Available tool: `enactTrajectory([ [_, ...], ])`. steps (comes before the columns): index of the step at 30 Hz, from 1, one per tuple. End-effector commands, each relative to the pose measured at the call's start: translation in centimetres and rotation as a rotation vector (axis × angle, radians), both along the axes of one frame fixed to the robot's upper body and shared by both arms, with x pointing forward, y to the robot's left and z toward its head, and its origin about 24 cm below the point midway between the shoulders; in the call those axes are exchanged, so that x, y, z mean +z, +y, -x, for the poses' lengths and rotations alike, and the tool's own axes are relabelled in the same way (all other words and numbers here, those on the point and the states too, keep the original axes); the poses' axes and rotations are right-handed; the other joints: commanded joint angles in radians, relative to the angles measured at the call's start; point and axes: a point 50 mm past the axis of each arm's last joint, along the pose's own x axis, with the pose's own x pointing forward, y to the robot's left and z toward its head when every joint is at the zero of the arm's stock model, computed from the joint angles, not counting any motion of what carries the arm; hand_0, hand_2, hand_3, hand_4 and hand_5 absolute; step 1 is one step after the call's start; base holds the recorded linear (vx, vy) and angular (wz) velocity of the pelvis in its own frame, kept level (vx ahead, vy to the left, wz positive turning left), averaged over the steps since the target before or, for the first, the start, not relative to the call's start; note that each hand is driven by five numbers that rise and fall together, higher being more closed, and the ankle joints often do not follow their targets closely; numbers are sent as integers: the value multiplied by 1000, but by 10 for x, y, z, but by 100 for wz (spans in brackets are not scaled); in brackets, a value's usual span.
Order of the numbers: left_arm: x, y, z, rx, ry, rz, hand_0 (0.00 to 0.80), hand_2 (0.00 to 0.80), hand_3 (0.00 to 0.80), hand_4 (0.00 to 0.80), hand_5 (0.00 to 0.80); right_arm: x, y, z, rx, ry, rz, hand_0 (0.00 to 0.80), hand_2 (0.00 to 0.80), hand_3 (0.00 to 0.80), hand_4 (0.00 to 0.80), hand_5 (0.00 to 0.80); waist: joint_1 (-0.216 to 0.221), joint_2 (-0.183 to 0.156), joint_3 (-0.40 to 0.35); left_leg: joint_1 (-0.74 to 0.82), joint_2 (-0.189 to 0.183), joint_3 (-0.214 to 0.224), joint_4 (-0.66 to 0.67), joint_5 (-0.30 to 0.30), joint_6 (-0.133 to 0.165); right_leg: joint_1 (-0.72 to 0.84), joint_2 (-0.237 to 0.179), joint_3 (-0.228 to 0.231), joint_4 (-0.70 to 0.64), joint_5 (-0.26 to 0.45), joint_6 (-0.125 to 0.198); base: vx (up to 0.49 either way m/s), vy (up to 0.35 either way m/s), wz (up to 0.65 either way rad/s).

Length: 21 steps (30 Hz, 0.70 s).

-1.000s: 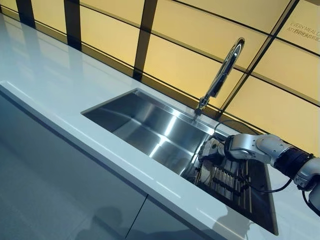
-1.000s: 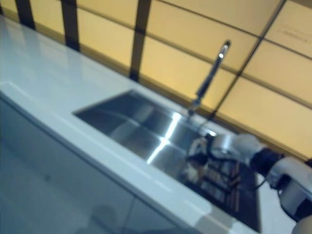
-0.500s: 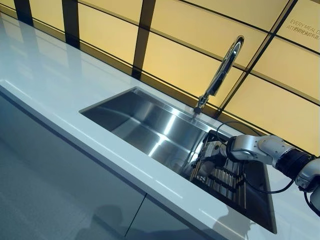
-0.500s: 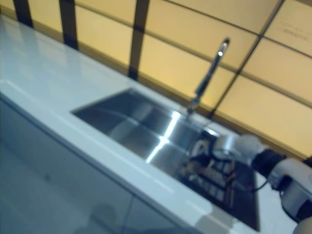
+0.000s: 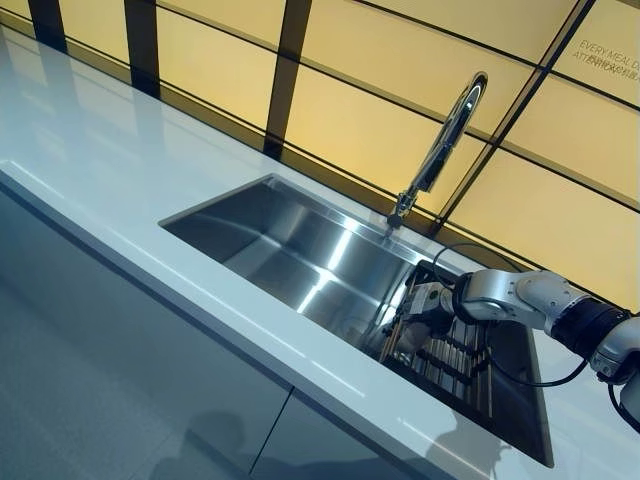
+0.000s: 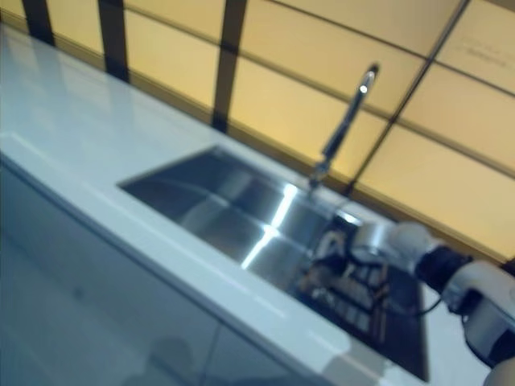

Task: Take plates into dishwasher

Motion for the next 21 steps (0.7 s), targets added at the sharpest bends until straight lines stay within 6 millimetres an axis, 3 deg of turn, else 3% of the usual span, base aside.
enactTrajectory([
  [1,8,5,-16,-8,-63,-16,0,0,0,0,0,34,-19,-6,-98,-92,-46,800,800,800,800,800,16,10,-4,-56,39,11,-83,98,10,130,-31,-51,2,-92,90,0,0,0],
  [21,1,0,-5,8,-33,-3,0,0,0,0,0,49,-46,2,-146,-185,45,800,800,800,800,800,-37,10,-49,-18,15,35,-83,75,29,142,-51,-7,2,-80,106,13,42,-4],
])
